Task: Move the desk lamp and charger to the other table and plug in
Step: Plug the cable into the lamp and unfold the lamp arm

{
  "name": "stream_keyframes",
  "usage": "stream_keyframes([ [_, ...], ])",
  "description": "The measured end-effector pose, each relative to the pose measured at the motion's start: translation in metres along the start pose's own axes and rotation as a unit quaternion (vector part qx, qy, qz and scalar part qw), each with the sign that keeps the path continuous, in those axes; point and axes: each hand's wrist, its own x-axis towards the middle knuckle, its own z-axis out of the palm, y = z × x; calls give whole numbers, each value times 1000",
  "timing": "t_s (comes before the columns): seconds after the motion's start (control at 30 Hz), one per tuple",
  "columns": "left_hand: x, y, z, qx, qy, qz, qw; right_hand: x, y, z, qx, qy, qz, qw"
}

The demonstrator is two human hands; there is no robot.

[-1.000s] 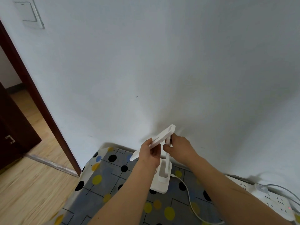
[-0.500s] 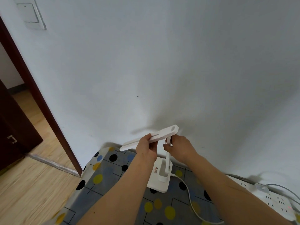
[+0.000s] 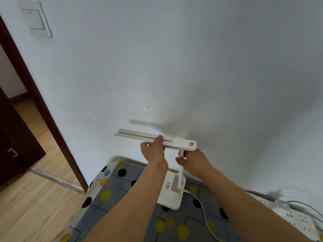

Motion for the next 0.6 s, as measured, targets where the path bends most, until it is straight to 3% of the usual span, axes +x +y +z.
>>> stream_keyframes([
  [0.6, -13, -1, 9, 44, -45, 82, 995, -4, 19, 7, 64, 7, -2, 998],
])
